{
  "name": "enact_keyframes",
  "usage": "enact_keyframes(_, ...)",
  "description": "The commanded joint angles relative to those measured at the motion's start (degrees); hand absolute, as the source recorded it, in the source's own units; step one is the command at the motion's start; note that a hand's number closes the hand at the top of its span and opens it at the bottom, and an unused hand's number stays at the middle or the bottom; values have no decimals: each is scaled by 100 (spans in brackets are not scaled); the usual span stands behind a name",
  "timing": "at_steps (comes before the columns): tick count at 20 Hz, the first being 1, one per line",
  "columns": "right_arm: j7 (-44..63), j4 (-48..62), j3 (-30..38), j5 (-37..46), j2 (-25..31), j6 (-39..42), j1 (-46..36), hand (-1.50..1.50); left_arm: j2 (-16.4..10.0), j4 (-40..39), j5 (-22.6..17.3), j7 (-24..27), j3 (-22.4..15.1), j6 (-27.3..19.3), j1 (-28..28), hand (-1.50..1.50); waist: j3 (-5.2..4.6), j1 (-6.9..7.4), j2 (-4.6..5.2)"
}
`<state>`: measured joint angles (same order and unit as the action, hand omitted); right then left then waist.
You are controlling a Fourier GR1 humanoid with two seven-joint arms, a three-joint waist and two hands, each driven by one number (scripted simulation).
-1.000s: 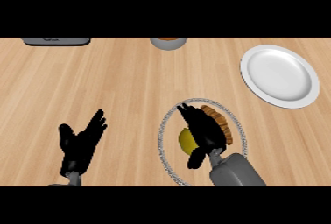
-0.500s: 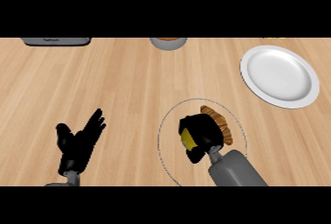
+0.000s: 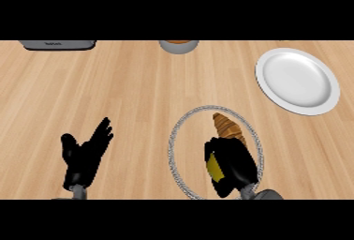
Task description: Pick the lemon from the placemat and place it in the plate
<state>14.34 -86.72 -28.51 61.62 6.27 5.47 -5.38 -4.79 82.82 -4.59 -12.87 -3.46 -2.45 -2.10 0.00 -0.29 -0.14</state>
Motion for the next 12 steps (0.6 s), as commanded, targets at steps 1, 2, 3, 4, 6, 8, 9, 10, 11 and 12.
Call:
enact_keyframes(1,-294,-1068,-106,-1,135,-858,810,150,40,-93,-1,-1,20,-19,66,0,1,-107,-18)
enact_keyframes(2,-219,-1095,-64,-34,-152,-877,462,150,98,-126,-29,142,-2,12,-66,0,0,-43,-9)
enact_keyframes(3,-426,-1155,76,-80,-124,-1207,421,150,-43,-15,-34,-39,100,-3,104,0,4,-44,-9)
enact_keyframes(4,-422,-1459,40,22,-80,-1488,669,150,-18,-322,-50,176,168,27,103,0,0,-102,-9)
enact_keyframes(6,-486,-1781,191,0,53,-1718,896,150,-30,124,-61,-17,71,37,-54,0,3,-39,-14)
enact_keyframes(8,-531,-1974,567,-376,-7,-1772,804,150,58,-223,14,127,93,-33,204,0,1,-46,7)
enact_keyframes(9,-504,-2213,484,-401,-83,-2003,1147,150,-60,-245,-40,-80,125,76,274,0,2,-76,2)
enact_keyframes(10,-197,-2548,560,-391,-202,-1821,1007,150,-156,242,-89,-253,103,114,72,0,3,-26,-14)
enact_keyframes(11,-564,-2539,826,-851,13,-1996,1339,150,-72,74,-73,-159,111,67,86,0,4,-35,0)
enact_keyframes(12,-504,-2122,1019,-761,-203,-2285,1115,150,142,85,134,-126,-154,-76,74,0,5,-6,10)
